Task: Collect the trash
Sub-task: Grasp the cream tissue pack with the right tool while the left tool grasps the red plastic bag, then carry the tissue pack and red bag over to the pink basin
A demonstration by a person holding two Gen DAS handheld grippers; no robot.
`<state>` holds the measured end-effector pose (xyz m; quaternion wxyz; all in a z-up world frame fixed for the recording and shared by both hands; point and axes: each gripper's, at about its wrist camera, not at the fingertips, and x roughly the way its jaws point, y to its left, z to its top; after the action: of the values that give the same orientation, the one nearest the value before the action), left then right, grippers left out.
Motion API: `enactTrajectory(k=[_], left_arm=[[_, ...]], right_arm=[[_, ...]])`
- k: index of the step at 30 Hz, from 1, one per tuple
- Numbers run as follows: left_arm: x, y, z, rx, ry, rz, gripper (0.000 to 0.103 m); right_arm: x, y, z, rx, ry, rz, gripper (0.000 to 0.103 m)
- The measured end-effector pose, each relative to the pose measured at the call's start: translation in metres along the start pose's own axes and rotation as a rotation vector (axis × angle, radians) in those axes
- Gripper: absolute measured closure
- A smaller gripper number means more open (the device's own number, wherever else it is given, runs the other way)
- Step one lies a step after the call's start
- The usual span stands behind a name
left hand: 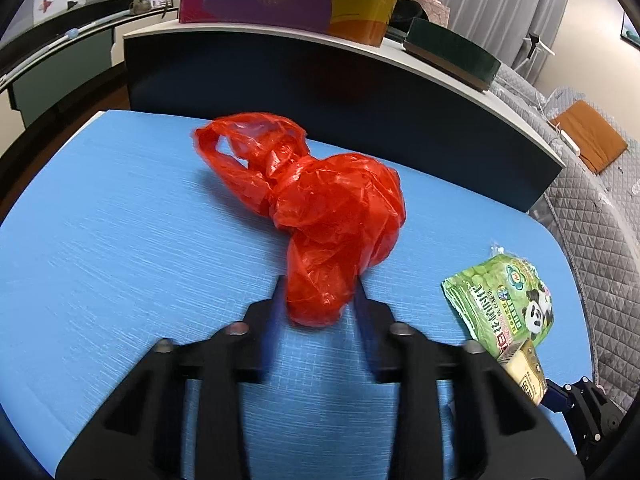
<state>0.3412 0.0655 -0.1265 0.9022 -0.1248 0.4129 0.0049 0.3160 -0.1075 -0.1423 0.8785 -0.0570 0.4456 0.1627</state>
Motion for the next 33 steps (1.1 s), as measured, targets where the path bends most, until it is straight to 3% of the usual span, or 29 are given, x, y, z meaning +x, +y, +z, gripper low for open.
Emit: enactTrajectory(k=[4,15,33], left_arm=[[-0.006,0.000,0.001,-0.013,-0.009,-0.007,0.079],[-0.039,-0.031,0.004,0.028,-0.084,-0.023,0.081],[-0.104,-0.069,-0.027,0.124,-0.164,-0.080,0.083]], right_arm=[[-0.006,-0.003,-0.002,0.007,-0.008,-0.007,0.029],[-0.051,-0.015,-0.002,0.042,-0.074,-0.075,0.029],[-0.138,-0.046,-0.038,0.112,-0.177,-0.197,0.029]])
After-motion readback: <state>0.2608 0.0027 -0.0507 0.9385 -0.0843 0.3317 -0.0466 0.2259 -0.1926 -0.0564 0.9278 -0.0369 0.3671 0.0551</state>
